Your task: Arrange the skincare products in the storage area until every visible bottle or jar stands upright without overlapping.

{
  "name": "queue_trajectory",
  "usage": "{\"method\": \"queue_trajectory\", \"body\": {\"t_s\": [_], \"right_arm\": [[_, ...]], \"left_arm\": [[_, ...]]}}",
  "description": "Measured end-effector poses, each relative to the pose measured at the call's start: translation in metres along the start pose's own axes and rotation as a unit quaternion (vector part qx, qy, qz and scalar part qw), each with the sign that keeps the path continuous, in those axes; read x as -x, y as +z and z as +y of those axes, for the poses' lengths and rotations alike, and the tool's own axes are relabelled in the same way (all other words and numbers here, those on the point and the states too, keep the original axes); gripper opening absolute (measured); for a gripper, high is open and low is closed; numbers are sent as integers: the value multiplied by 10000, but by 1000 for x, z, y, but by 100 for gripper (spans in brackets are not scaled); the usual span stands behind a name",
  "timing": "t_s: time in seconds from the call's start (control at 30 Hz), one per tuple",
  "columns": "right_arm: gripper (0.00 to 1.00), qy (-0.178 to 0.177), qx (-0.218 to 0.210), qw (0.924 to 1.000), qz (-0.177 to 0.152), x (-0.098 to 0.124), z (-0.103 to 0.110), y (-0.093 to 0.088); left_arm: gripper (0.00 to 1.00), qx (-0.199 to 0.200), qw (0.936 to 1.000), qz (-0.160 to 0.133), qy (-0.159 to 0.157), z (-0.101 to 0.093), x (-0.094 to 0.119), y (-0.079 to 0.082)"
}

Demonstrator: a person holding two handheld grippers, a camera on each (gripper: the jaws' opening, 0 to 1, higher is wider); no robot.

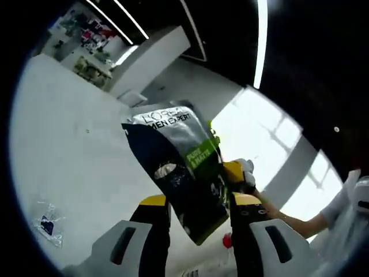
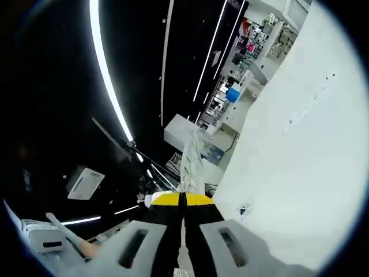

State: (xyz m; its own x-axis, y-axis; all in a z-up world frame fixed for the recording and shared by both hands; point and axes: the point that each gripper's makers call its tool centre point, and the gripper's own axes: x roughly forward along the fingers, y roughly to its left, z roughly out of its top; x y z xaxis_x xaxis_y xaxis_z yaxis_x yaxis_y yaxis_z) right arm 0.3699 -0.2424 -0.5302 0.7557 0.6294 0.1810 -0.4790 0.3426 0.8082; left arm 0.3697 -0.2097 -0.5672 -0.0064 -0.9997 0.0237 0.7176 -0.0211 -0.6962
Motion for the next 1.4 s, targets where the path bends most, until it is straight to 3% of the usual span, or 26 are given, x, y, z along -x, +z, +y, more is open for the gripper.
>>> {"method": "queue_trajectory", "body": {"t_s": [0.17,0.33,0.5,0.77,0.97,1.23,1.4], "right_arm": [[1,309,-83,9995,-23,-5,21,-3],[1,248,87,9997,26,-8,29,-6],[1,-24,412,9991,92,-8,30,-7],[1,-346,927,9946,309,-14,34,-14],[1,-618,1607,9832,605,-20,33,-15],[1,-596,2091,9715,940,-31,47,-26],[1,-576,2317,9638,1190,-34,52,-38]], "left_arm": [[31,130,9997,-128,-180,-14,-1,6],[27,210,9994,-81,-254,-18,2,9],[9,381,9991,-88,-185,-21,11,14],[2,130,9999,34,49,-27,22,15],[0,5,9999,44,141,-35,37,22],[0,-284,9985,150,450,-27,59,35],[0,-602,9954,444,600,-34,77,33]]}}
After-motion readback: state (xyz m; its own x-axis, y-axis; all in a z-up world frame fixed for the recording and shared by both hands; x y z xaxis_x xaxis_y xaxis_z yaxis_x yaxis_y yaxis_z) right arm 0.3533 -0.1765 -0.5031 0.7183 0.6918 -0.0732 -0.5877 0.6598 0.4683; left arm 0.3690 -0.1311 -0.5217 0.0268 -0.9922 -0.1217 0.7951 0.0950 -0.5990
